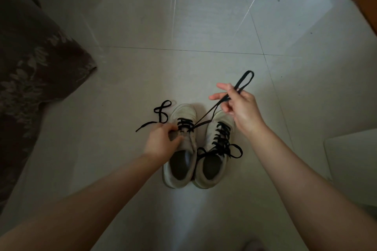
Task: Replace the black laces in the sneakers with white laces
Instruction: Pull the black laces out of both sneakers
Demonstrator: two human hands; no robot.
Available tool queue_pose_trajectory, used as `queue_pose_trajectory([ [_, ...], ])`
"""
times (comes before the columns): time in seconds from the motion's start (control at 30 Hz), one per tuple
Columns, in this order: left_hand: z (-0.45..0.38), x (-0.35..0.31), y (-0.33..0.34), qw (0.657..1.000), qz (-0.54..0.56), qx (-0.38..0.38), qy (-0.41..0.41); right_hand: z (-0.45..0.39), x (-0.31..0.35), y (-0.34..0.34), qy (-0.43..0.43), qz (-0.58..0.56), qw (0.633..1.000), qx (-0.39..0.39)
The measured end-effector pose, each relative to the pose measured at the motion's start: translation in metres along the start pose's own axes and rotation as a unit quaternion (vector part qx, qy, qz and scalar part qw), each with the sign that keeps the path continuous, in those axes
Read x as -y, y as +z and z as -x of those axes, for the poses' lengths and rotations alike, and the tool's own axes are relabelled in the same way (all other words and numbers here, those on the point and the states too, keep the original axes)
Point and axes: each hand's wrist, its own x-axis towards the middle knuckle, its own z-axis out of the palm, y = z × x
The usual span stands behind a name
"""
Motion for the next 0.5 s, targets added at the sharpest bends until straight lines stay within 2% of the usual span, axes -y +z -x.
queue_pose_trajectory([
  [0.13,0.003,0.003,0.002,1.000,-0.004,0.006,0.001,-0.006,0.009,-0.006,-0.028,-0.071,0.993,-0.093],
  [0.17,0.003,0.001,0.001,1.000,0.000,0.006,-0.003,-0.009,0.011,-0.008,-0.040,-0.052,0.991,-0.114],
  [0.23,0.003,-0.001,0.000,1.000,0.010,0.000,-0.017,-0.013,0.008,-0.012,-0.046,0.064,0.989,-0.128],
  [0.27,0.003,-0.001,0.000,1.000,0.011,-0.005,-0.023,-0.014,0.004,-0.012,-0.035,0.148,0.983,-0.108],
  [0.33,0.003,-0.001,0.000,0.999,0.011,-0.011,-0.032,-0.012,-0.009,-0.009,0.017,0.314,0.949,-0.007],
  [0.43,0.003,-0.002,0.000,0.999,0.023,-0.016,-0.032,-0.005,-0.030,-0.002,0.090,0.493,0.849,0.169],
  [0.5,0.002,-0.001,0.001,0.999,0.035,-0.023,-0.020,0.000,-0.037,0.001,0.095,0.537,0.803,0.238],
])
